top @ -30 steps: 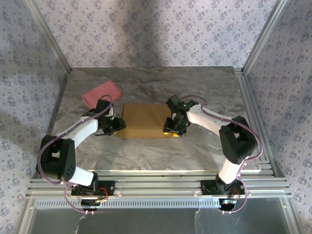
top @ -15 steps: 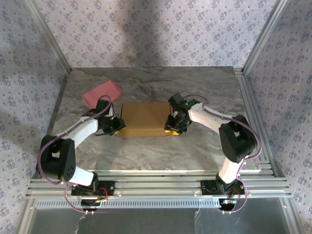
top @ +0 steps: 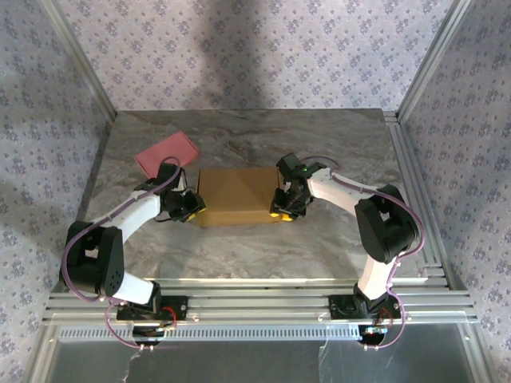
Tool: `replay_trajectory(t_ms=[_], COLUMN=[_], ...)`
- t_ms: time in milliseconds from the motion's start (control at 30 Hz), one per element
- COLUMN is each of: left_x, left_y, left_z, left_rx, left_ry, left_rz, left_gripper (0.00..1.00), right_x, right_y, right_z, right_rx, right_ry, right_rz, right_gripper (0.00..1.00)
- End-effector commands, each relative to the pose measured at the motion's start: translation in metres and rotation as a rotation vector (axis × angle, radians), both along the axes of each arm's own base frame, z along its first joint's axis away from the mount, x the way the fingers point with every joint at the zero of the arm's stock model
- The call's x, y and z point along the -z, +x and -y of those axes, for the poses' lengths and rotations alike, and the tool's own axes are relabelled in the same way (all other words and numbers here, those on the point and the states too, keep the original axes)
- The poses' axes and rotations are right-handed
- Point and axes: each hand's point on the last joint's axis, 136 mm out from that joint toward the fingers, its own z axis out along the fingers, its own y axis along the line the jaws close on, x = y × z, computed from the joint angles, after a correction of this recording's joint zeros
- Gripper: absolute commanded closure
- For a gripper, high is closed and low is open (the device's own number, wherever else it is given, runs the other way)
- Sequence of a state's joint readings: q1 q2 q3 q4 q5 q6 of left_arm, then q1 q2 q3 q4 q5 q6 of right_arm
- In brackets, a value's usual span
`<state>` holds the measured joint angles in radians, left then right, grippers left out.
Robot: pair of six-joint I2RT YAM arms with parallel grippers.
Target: Fold the paper box
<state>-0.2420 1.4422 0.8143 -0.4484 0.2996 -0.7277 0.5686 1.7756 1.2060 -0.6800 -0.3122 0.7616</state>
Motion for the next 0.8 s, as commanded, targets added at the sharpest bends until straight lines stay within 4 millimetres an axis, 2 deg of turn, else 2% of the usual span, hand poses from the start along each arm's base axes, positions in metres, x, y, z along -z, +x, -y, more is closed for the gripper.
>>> replay_trajectory(t_ms=[0, 333, 767], left_x=[0.002, 0.011, 0.020], left_y=[-0.009, -0.014, -0.018], left_z=[0.005, 0.000, -0.009], left_rx=[-0.011, -0.015, 0.008], left_ry=[-0.037, -0.011, 0.057], left_rz=[-0.057, -0.079, -0.144], left_gripper=[0.64, 0.64, 0.61], right_x=[-0.005, 0.001, 0.013], right_y=[0.007, 0.009, 0.015], right_z=[-0.008, -0.007, -0.002], right_rx=[-0.002, -0.030, -0.243], right_ry=[0.033, 0.022, 0.012], right_rz=[0.006, 0.020, 0.212], right_gripper=[0.67, 0.70, 0.75])
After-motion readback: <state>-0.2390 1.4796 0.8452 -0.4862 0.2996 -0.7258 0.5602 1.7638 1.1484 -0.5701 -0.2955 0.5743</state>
